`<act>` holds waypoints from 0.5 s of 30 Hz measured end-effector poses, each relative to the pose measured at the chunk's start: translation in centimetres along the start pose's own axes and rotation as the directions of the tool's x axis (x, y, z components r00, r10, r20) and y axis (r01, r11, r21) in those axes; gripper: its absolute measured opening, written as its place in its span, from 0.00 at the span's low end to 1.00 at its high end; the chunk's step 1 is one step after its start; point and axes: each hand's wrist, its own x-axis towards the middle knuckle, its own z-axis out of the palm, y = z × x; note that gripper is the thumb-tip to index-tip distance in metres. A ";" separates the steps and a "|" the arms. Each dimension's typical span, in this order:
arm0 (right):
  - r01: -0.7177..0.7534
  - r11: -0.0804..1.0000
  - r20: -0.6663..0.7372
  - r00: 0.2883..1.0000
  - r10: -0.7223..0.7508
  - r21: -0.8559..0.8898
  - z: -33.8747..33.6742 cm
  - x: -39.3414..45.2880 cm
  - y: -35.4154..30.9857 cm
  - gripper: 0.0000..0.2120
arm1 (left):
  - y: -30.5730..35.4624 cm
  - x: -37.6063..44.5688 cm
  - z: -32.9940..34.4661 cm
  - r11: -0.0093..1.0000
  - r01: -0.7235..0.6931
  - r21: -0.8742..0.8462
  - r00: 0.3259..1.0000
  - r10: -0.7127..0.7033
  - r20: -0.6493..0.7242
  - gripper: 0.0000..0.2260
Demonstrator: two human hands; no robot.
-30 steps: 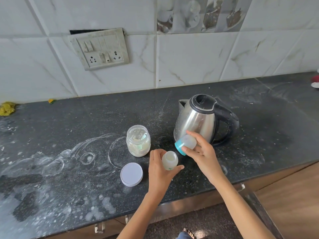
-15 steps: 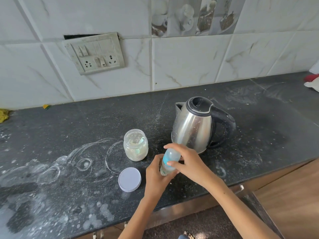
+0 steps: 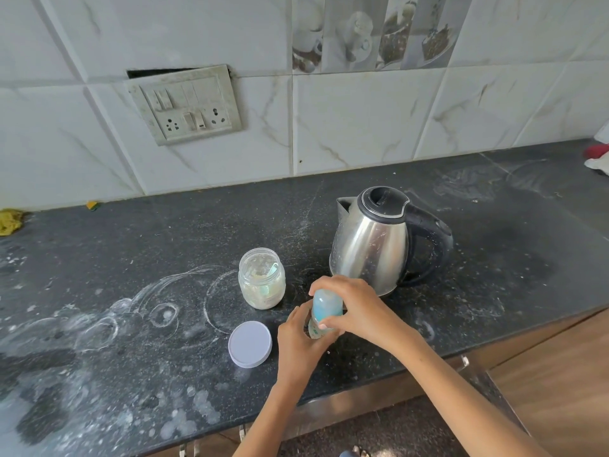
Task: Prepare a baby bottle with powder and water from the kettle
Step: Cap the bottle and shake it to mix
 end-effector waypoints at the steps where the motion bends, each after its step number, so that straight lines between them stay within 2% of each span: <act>1: 0.006 0.998 0.007 1.000 -0.007 0.070 0.0 0.0 0.3 0.23 | 0.0 0.0 0.0 1.000 0.002 0.001 1.000 -0.002 -0.002 0.21; 3: 0.019 0.994 -0.021 1.000 -0.017 0.112 0.3 -0.1 0.4 0.23 | 0.0 0.0 0.0 1.000 -0.001 0.000 1.000 0.001 -0.006 0.21; 5: 0.008 0.998 -0.141 0.990 0.002 0.067 1.3 -0.4 0.2 0.24 | 0.1 -0.1 -0.1 1.000 -0.016 0.000 1.000 0.016 -0.011 0.21; 7: 0.017 0.994 -0.220 0.975 0.008 0.111 2.1 -0.9 0.3 0.26 | 0.2 -0.1 -0.1 0.999 -0.034 0.000 0.999 0.034 -0.010 0.20; 10: 0.046 0.944 -0.189 0.982 0.018 0.328 2.0 -1.2 1.1 0.27 | 0.5 -0.2 0.0 0.999 -0.047 -0.006 0.999 0.047 -0.017 0.20; 15: -0.009 0.833 -0.053 0.998 0.046 0.553 1.3 -0.8 1.5 0.24 | 0.0 0.0 0.0 0.999 -0.030 -0.012 1.000 0.030 -0.008 0.21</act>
